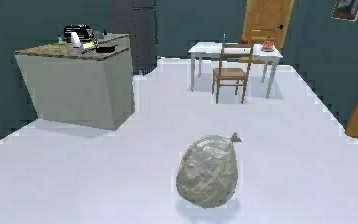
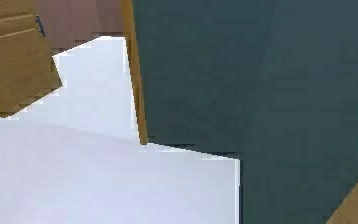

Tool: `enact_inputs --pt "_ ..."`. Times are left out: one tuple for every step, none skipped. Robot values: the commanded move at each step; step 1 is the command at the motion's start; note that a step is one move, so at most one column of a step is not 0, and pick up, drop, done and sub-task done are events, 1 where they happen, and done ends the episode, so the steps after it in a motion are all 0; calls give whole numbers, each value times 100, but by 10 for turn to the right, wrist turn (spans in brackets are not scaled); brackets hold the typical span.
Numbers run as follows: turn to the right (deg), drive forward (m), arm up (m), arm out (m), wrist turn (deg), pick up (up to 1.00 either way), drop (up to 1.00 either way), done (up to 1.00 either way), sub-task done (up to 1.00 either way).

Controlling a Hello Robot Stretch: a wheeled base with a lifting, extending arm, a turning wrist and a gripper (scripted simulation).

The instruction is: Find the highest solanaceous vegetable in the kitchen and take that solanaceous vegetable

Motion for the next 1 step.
enact_inputs --pt "0 15 0 0 0 0 0 0 0"
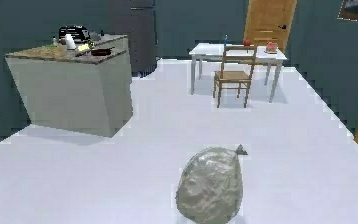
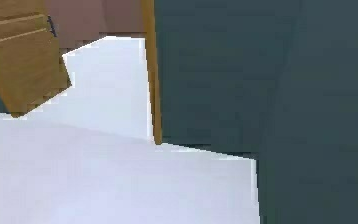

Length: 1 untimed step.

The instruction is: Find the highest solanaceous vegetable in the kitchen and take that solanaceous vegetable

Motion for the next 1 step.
enact_inputs --pt "420 0 0 0 0 0 0 0 0"
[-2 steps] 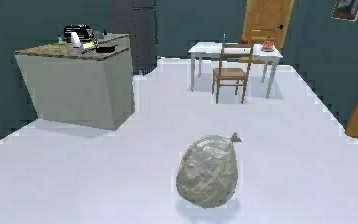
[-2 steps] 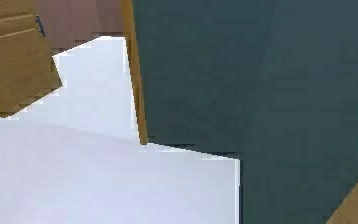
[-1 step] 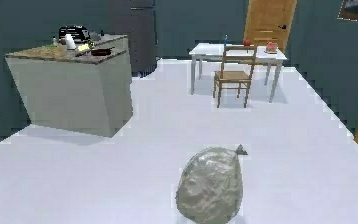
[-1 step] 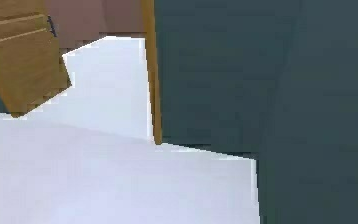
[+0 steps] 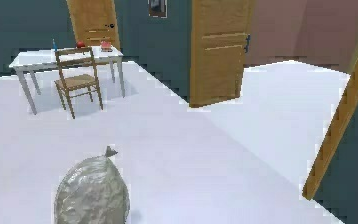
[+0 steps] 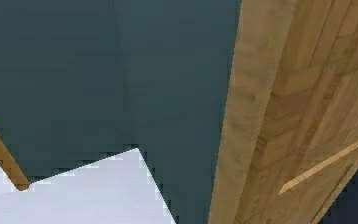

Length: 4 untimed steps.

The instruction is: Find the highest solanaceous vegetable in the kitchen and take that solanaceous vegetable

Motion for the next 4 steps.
enact_inputs --pt "0 65 0 0 0 0 0 0 0" --pt "330 0 0 0 0 0 0 0 0" --pt "0 55 0 0 0 0 0 0 0" --pt "-450 0 0 0 0 0 0 0 0"
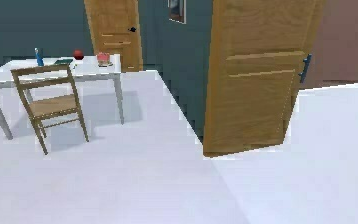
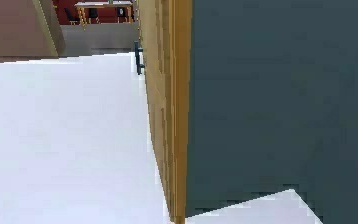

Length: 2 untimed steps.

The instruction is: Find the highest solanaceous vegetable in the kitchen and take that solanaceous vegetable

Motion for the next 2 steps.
enact_inputs --pt "-30 0 0 0 0 0 0 0 0" --pt "0 20 0 0 0 0 0 0 0"
